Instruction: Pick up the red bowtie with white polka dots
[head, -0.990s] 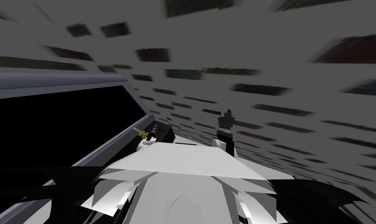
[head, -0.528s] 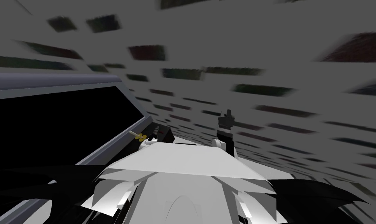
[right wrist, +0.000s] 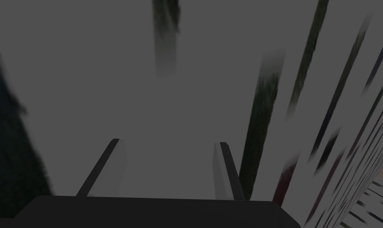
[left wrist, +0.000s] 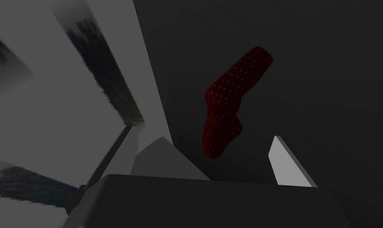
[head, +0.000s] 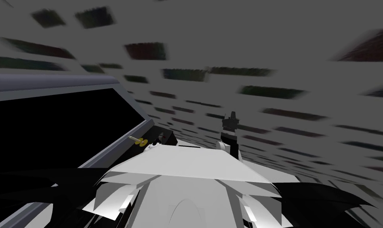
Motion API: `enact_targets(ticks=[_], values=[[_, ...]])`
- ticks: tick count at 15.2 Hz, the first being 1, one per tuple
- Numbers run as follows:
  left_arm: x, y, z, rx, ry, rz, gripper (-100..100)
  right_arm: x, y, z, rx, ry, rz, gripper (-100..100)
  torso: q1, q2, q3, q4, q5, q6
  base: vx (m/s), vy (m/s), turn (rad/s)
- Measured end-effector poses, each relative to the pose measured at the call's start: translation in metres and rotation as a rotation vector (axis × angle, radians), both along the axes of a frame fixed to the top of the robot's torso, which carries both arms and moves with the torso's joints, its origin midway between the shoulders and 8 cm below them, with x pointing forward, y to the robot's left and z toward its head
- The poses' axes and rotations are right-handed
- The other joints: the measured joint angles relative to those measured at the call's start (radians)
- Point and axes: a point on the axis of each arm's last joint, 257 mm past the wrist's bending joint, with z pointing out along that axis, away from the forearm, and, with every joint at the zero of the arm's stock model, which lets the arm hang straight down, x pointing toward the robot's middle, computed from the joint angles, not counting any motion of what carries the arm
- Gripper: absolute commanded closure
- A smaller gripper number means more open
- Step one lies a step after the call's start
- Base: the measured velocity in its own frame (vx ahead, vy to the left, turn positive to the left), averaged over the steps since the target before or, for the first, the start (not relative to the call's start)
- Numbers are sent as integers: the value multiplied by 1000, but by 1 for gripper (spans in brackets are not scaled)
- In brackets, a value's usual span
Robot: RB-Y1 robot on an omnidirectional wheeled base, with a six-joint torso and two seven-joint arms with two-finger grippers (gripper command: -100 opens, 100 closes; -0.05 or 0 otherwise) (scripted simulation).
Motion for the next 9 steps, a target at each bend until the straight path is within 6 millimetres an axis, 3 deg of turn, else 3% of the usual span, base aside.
enact_targets(ticks=[3,6,9], values=[[-7,-3,-7,-5,13,1,-100,0,0,0,0,0,0,0,0,2,1,0,0,0,9,1,-53],[-28,10,-13,-9,17,37,-100,0,0,0,0,0,0,0,0,0,0,0,0,1,52,8,-263],[-51,24,-16,-8,16,74,-100,0,0,0,0,0,0,0,0,-1,-1,0,0,0,50,9,-137]])
